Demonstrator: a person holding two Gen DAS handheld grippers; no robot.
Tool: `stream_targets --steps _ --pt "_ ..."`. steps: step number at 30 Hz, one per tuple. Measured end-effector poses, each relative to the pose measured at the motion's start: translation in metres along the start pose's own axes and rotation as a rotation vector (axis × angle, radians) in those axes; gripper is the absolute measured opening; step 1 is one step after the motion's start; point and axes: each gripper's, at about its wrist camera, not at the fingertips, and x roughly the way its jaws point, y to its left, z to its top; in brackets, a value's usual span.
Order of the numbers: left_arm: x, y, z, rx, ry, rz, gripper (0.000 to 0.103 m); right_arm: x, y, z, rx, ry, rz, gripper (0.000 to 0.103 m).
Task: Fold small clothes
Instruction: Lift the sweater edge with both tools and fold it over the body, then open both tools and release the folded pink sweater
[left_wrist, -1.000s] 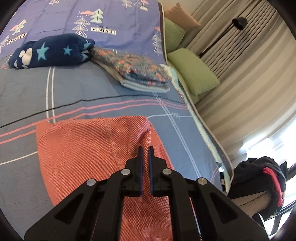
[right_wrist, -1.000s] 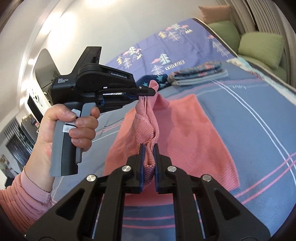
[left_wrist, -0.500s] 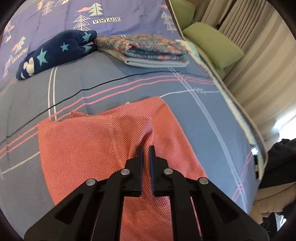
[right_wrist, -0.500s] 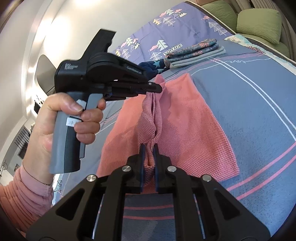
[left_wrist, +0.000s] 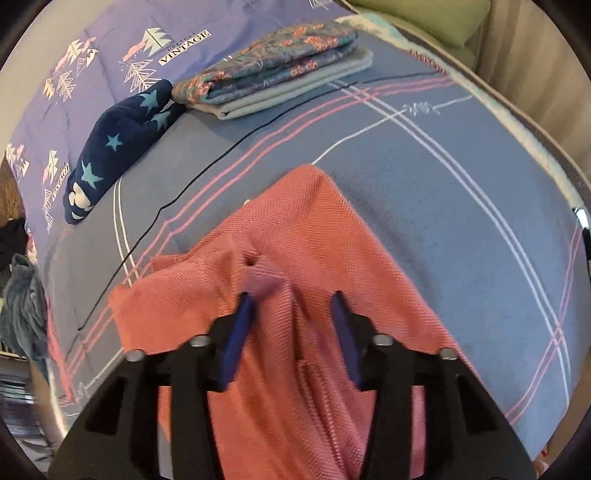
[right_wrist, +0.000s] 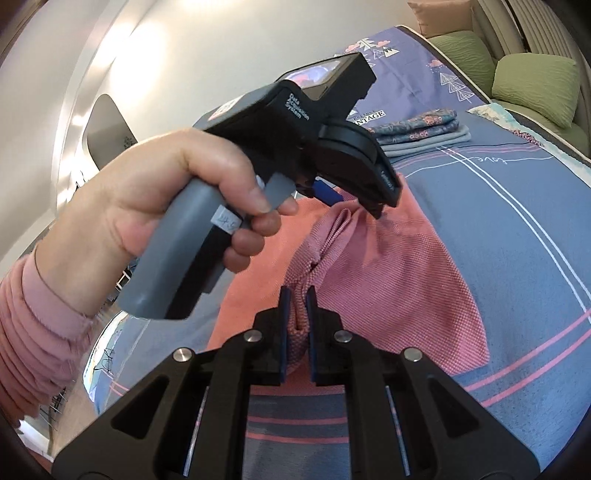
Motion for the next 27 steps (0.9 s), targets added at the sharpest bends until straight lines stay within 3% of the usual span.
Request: stream_targets --steps 1,4,11,15,27 --pt "0.001 0.002 0.001 0.005 0.011 0.035 0.015 0.0 -0.001 0.0 0.001 0.0 -0.001 0.008" --pt "0.0 0.012 0.0 -0.006 0.019 0.0 0.005 0.001 -0.002 0.001 0.005 0.0 0.006 0.008" --pt "-0.036 0.037 -0.001 -0.143 -0.098 -0.144 0.004 -0.009 -0.004 0.004 -0.01 -0.044 0.012 0.008" --pt "-0.049 0.041 0.005 -0.189 -0.139 -0.191 0.004 -0.017 -0.022 0.01 0.038 -0.066 -0.009 0.008" --pt "-0.033 -0.017 0.024 -0.112 -0.134 -0.191 0.004 -0.034 -0.059 0.003 0.144 -0.043 -0.062 0.008"
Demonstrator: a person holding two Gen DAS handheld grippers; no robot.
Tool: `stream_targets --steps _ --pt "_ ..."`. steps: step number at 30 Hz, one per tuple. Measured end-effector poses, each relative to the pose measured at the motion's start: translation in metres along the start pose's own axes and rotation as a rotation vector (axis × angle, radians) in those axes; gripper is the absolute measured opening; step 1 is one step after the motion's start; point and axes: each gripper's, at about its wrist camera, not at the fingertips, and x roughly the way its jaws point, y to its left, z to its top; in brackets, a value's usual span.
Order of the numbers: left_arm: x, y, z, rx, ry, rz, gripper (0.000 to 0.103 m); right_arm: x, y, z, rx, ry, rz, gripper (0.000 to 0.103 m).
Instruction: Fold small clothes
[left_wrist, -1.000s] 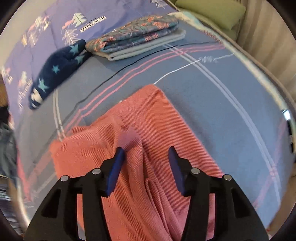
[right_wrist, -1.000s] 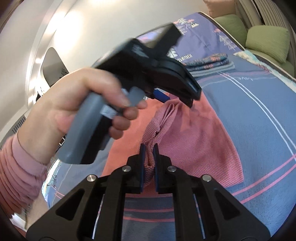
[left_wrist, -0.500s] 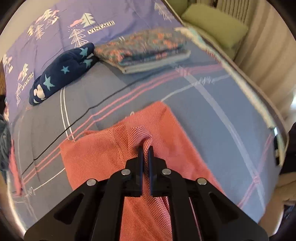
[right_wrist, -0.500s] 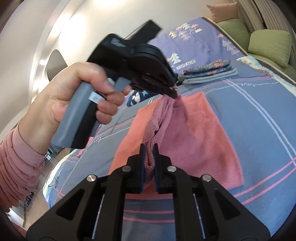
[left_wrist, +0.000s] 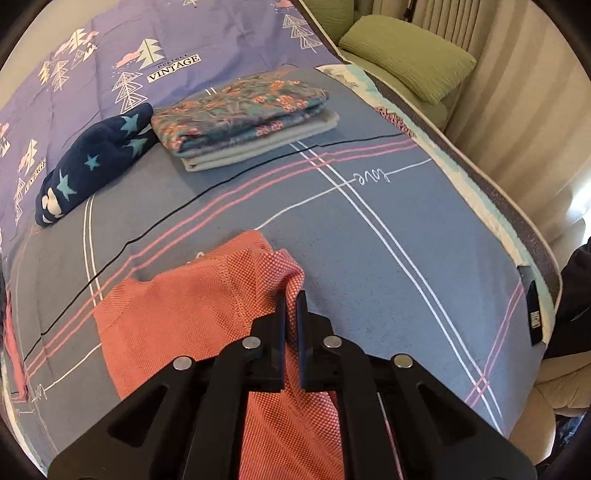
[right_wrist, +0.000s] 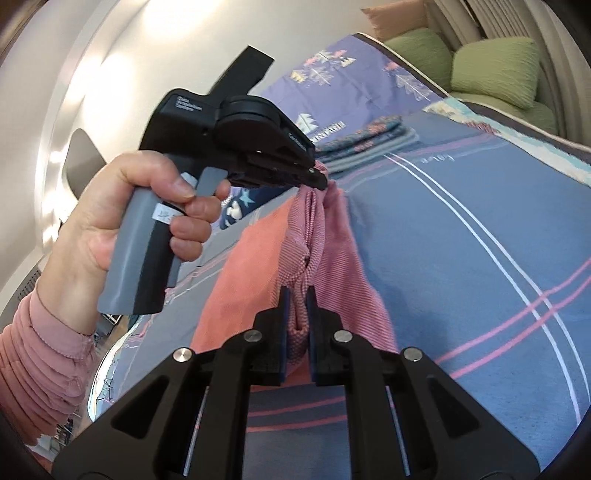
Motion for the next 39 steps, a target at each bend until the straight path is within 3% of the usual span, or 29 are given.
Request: stream_targets --steps 5,7,9,16,22,25,29,32,36,39 --pt "0.008 -0.002 -0.005 0.02 0.03 -0.018 0.007 0.005 -0.016 -0.004 0.057 0.048 0.011 0.008" --pt "0.005 0.001 -0.007 0.011 0.023 -0.064 0.016 0.007 -0.025 -0.004 0.096 0.062 0.026 0.008" --pt "-0.003 0.001 -0.008 0.01 -0.012 -0.09 0.024 0.008 -0.032 -0.004 0.129 0.073 0.039 0.008" --pt "-0.037 0.0 -0.019 0.047 -0.111 -0.125 0.031 0.001 -0.032 0.002 0.157 0.052 0.069 0.007" --pt "-0.049 0.023 -0.053 0.029 -0.133 -0.153 0.036 0.001 -0.046 0.001 0.184 0.097 0.01 0.008" --pt "-0.045 0.035 -0.08 0.035 -0.115 -0.126 0.036 -0.001 -0.055 -0.003 0.216 0.11 0.004 0.01" --pt "-0.049 0.055 -0.114 0.025 -0.108 -0.109 0.036 -0.026 -0.048 0.005 0.131 0.015 -0.07 0.013" --pt "-0.06 0.075 -0.131 -0.016 -0.145 -0.109 0.037 -0.038 -0.041 0.009 0.081 -0.022 -0.022 0.013" --pt "-0.077 0.095 -0.155 -0.055 -0.188 -0.108 0.038 -0.034 -0.014 0.004 -0.036 0.061 0.14 0.013" --pt "-0.089 0.097 -0.174 -0.045 -0.211 -0.145 0.038 -0.023 0.004 -0.007 -0.128 0.13 0.145 0.013"
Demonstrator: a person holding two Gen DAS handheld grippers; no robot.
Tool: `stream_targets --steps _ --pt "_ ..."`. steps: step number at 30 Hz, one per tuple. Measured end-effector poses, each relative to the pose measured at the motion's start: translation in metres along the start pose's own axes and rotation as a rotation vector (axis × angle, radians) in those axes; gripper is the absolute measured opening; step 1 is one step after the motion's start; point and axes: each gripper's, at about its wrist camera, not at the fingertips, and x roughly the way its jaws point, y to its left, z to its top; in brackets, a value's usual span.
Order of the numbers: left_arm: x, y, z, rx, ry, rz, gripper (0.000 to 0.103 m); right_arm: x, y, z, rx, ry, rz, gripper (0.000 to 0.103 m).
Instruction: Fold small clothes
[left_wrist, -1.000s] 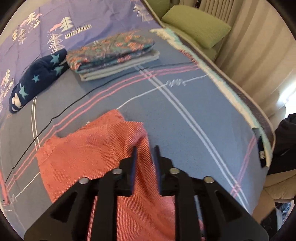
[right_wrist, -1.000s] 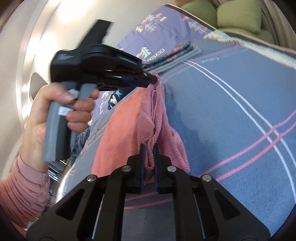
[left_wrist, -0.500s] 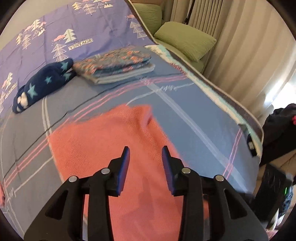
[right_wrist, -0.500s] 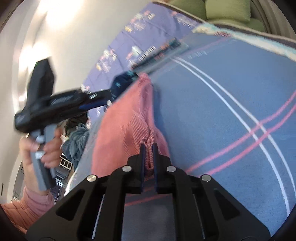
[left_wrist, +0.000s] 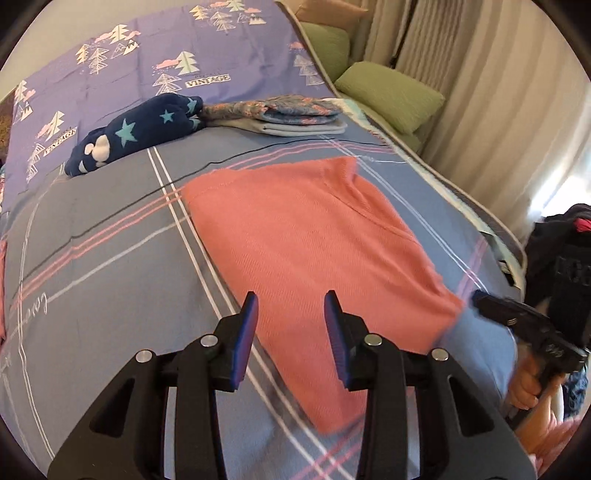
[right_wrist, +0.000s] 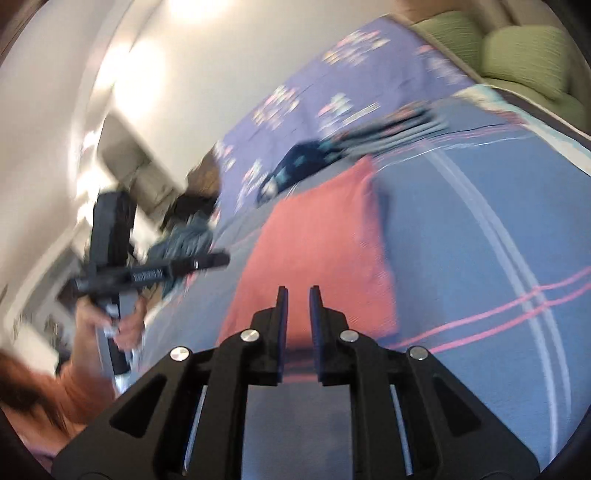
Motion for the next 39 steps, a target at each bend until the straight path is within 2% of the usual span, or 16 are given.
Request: stream_targets --steps 3,4,5,7,9,10,11,14,21,25,26,28,31,35,37,39 --pt "-0.007 -0.005 -0.015 0.059 -0.014 0.021 0.05 0.02 -0.004 -0.006 0.001 0.058 -0.153 0.013" --pt "-0.008 -0.006 -0.017 0.071 -0.018 0.03 0.05 0.028 -0.016 -0.007 0.051 0.088 -0.225 0.009" --pt "-0.006 -0.005 -0.018 0.076 -0.018 0.038 0.05 0.03 -0.023 -0.007 0.094 0.092 -0.213 0.003" --pt "-0.003 0.001 -0.015 0.052 -0.017 0.039 0.05 0.019 -0.025 -0.001 0.127 0.065 -0.147 0.006" --pt "0.001 0.008 -0.008 0.023 -0.029 0.02 0.05 0.005 -0.019 0.01 0.09 0.017 -0.143 0.016" --pt "0.004 0.01 -0.004 0.017 -0.031 0.015 0.05 -0.004 -0.016 0.02 0.064 -0.012 -0.143 0.032" --pt "0.01 0.013 0.003 0.01 -0.031 0.017 0.05 -0.007 -0.017 0.026 0.054 -0.025 -0.138 0.041" --pt "0.024 0.015 0.015 0.007 -0.025 0.013 0.05 -0.006 -0.027 0.054 0.042 -0.023 -0.092 0.043" --pt "0.061 0.015 0.046 -0.012 -0.019 -0.051 0.05 0.073 -0.081 0.115 0.208 0.116 0.002 0.053" --pt "0.077 0.022 0.055 -0.02 -0.01 -0.105 0.049 0.124 -0.106 0.136 0.267 0.207 0.055 0.052" --pt "0.081 0.023 0.056 -0.02 -0.001 -0.119 0.049 0.131 -0.108 0.138 0.265 0.217 0.066 0.044" --pt "0.091 0.028 0.054 -0.027 0.019 -0.149 0.049 0.145 -0.109 0.143 0.24 0.229 0.076 0.028" --pt "0.096 0.036 0.048 -0.053 0.016 -0.179 0.049 0.148 -0.092 0.151 0.132 0.165 0.067 0.019" --pt "0.093 0.039 0.04 -0.059 -0.027 -0.205 0.049 0.128 -0.044 0.144 -0.136 0.08 0.083 0.017" --pt "0.093 0.038 0.039 -0.045 -0.033 -0.202 0.049 0.124 -0.015 0.132 -0.301 0.098 0.069 0.017" --pt "0.092 0.037 0.038 -0.036 -0.039 -0.201 0.049 0.126 0.001 0.124 -0.384 0.117 0.054 0.017"
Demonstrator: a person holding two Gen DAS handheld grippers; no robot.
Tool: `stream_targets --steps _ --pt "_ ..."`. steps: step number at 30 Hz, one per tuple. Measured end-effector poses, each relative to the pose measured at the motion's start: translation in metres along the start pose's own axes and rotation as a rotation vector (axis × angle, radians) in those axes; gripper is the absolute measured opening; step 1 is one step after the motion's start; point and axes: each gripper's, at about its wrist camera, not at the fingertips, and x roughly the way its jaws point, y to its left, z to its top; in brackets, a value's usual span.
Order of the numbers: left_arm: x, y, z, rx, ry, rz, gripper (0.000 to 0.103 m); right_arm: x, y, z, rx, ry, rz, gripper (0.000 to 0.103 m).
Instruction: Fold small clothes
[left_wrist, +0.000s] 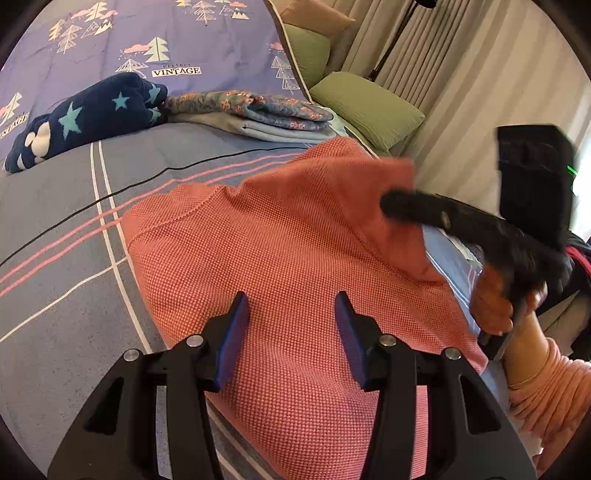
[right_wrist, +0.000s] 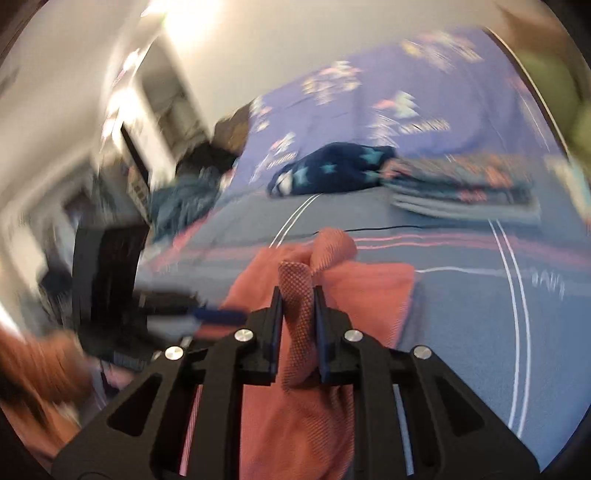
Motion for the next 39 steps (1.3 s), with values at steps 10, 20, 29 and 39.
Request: stream_targets --steps 10,20,29,39 --pt "-0.002 0.007 -0.001 -0.031 -0.014 -0.031 0.049 0.012 -0.047 0.01 0.121 -0.058 -0.491 0.025" --pt "-0.027 0.007 0.002 -0.066 -0.055 0.012 0.049 -0.039 -0.056 -0.028 0.341 -0.044 -0.349 0.024" --pt "-0.09 -0.006 -0.052 -0.07 -0.114 0.077 0.054 -0.087 0.025 -0.065 0.307 -0.059 -0.237 0.03" --pt "-0.118 -0.023 -0.125 -0.084 -0.042 0.081 0.056 -0.077 0.117 -0.118 0.217 0.007 0.001 0.035"
